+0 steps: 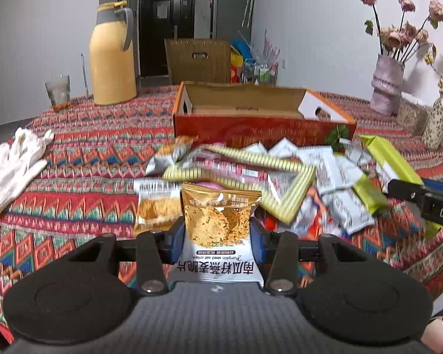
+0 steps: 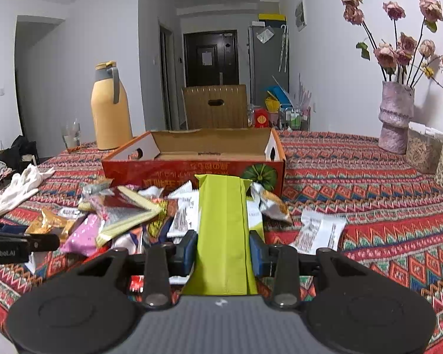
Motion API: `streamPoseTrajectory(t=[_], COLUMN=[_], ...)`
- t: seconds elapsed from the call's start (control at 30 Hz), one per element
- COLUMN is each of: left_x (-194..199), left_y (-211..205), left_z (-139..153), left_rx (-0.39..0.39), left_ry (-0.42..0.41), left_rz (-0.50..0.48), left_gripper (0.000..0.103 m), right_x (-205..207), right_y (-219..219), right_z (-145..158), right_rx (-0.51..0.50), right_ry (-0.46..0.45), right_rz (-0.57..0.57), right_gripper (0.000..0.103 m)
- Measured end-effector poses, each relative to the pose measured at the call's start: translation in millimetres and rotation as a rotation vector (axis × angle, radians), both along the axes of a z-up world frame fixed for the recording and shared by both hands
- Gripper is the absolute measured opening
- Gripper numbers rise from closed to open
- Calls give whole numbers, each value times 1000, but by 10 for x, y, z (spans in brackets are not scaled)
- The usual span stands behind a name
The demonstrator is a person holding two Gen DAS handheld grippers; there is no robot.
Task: Organize snacks
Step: 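Grasp the pumpkin-seed cracker bag with the left gripper while the right holds the green bar, then carry both snacks over the box and open both grippers to drop them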
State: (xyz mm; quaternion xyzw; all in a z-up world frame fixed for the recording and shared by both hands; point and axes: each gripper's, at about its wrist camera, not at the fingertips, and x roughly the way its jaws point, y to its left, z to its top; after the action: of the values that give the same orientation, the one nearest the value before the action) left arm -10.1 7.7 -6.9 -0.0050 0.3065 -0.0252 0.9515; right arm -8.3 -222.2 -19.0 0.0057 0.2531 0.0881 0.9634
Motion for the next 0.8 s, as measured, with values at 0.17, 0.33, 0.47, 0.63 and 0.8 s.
streamPoseTrajectory(t=[0.17, 0.33, 0.47, 0.63, 0.8], left_x=[149, 362, 589, 943, 1333], left_y=[-12, -28, -38, -39, -18], left_z=[152, 300, 403, 511, 609], left_rx=[-13, -33, -35, -24, -16], left_ry=[-44, -83, -110, -118, -122], left_rz=[9, 10, 18, 32, 45], left_gripper=[45, 45, 45, 45, 45], right_x=[146, 360, 584, 919, 1320], right_y=[14, 25, 50, 78, 115], right_z=[82, 158, 233, 347, 450], right_rx=[-2, -2, -10, -8, -13], right_ry=[-30, -51, -70, -89, -93], right_rz=[-4, -9, -11, -8, -7], right_gripper=[36, 36, 36, 36, 36])
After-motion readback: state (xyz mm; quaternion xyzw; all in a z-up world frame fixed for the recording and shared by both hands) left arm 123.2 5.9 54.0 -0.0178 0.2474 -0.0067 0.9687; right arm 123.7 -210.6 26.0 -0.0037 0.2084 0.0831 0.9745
